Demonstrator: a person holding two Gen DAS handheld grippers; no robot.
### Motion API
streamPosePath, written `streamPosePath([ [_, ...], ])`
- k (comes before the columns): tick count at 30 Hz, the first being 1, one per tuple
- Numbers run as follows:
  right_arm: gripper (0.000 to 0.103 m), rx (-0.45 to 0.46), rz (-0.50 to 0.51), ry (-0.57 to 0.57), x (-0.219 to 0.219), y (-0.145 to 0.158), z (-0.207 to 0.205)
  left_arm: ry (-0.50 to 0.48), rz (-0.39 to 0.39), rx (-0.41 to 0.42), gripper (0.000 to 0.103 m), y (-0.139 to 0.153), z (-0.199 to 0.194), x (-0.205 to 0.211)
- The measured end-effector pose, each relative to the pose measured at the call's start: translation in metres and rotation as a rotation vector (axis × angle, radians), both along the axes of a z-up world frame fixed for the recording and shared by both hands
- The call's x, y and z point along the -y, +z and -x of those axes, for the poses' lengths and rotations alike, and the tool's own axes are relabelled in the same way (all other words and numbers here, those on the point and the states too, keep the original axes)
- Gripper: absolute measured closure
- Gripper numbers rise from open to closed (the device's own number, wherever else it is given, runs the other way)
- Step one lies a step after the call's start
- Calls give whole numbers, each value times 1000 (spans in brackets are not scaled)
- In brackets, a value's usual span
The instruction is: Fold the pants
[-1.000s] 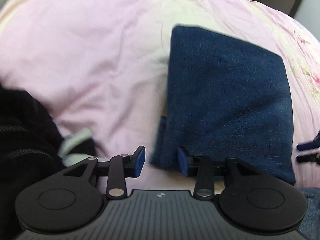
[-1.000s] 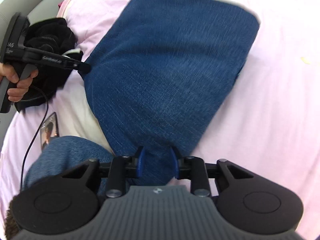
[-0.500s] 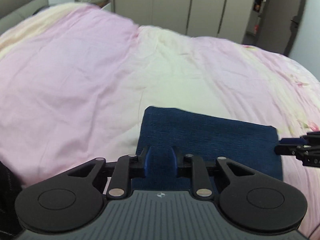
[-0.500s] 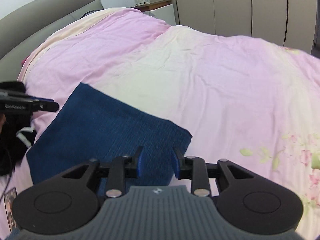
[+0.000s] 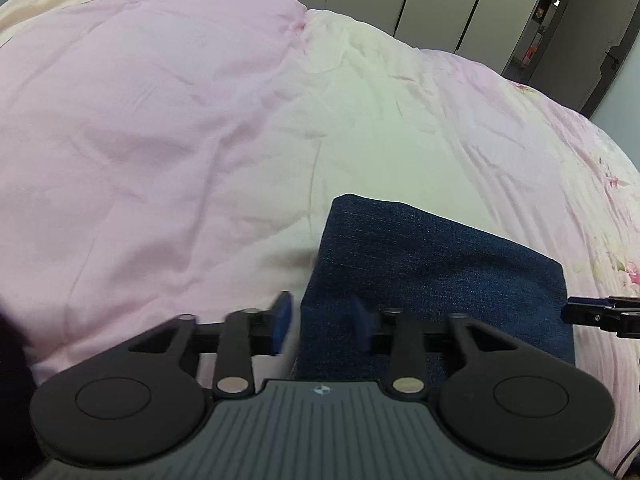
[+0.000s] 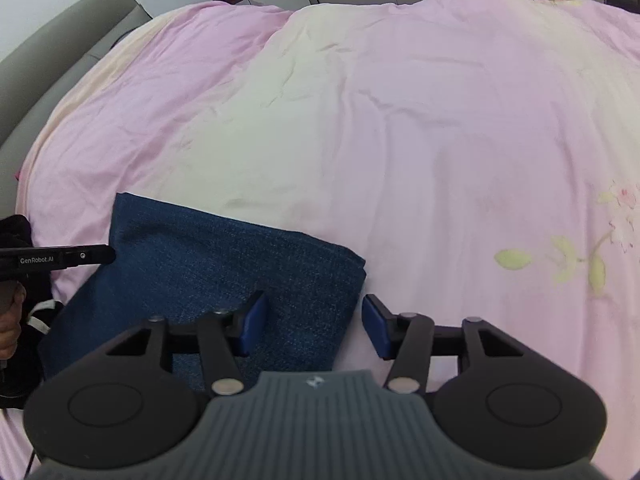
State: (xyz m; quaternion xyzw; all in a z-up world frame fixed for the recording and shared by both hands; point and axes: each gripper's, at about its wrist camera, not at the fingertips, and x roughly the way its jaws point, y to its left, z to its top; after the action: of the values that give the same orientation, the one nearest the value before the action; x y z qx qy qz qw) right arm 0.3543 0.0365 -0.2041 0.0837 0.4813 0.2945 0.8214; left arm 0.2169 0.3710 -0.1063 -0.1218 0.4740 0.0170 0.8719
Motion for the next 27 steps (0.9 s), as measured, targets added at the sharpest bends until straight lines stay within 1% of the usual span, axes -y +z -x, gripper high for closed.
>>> streamPosePath([
  [1,47,-20,-29,-5,6,2,5,-1,21,-8,22,2,5,-5],
  [2,42,-46,-65,-11,12,2,11,-12,48,-22,20,3,9,-10],
  [3,41,-77,-105,-20,19,1,17,-26,77,-39,20,3,13,-14],
  [5,41,-139,-171,-44,31,-5,30,-24,136,-82,19,-4,21,-23],
  [7,41,-211,-237,-72,40,-14,46,3,178,-127,19,-15,25,-32],
  [8,41,-241,-265,-85,43,-20,51,11,210,-150,16,-22,27,-37],
  [9,41,-272,-294,-96,45,-26,58,12,258,-165,13,-29,30,-41],
  [11,41,-322,-332,-120,47,-38,64,7,378,-197,13,-45,29,-48],
  [12,41,-345,-347,-131,47,-43,67,19,415,-209,9,-53,28,-52],
  [14,45,-372,-361,-137,44,-53,71,33,471,-226,6,-65,26,-57],
  [15,45,-374,-357,-136,41,-55,72,28,483,-228,3,-69,24,-58],
  [17,45,-382,-371,-134,37,-57,72,3,484,-228,0,-74,21,-57],
  [20,45,-405,-402,-147,32,-65,69,-25,487,-228,0,-80,14,-53],
  [23,48,-420,-442,-161,24,-74,63,-46,486,-219,0,-85,8,-45],
  [27,52,-423,-471,-160,15,-80,57,-76,451,-198,0,-82,4,-35],
])
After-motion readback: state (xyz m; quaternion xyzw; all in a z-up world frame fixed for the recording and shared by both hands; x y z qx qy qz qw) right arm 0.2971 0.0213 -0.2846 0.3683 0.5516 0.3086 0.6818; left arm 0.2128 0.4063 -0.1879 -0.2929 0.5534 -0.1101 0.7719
